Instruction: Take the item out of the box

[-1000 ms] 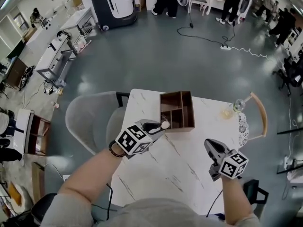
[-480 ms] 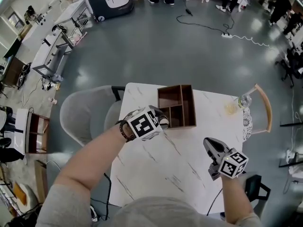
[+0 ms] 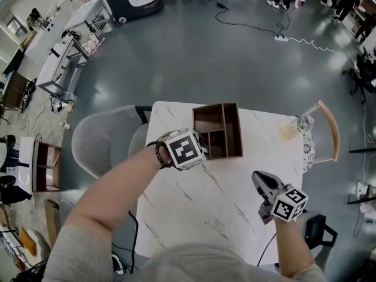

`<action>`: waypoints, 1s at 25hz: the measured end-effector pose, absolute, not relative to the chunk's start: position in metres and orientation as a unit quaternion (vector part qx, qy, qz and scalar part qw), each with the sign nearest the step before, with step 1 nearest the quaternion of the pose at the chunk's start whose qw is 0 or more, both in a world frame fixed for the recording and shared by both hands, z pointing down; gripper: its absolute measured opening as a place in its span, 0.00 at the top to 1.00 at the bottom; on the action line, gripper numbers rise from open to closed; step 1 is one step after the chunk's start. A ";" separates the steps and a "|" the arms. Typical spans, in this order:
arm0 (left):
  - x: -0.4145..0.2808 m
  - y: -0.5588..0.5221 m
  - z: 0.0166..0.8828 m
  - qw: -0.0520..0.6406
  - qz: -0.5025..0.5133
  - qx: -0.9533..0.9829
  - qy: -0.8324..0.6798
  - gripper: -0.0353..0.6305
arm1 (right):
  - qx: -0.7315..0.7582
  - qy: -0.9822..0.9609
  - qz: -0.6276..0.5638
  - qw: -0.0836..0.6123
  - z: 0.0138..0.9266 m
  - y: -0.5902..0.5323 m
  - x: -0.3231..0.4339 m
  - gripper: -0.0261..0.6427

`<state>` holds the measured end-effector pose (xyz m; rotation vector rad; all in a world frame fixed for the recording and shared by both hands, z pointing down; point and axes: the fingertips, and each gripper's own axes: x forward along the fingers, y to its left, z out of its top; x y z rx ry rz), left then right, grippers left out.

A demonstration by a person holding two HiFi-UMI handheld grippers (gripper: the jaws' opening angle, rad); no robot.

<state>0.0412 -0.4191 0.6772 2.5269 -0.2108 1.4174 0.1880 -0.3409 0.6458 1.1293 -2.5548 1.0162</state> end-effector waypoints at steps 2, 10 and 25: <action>0.046 -0.421 0.677 0.120 0.483 0.865 -0.063 0.62 | 0.379 -0.856 0.341 0.084 0.647 -0.341 0.190 0.95; 0.034 -0.422 0.697 0.148 0.541 0.827 -0.046 0.63 | 0.381 -0.854 0.345 0.083 0.647 -0.342 0.190 0.95; 0.047 -0.401 0.706 0.254 0.537 0.805 0.022 0.76 | 0.380 -0.852 0.351 0.082 0.652 -0.342 0.188 0.95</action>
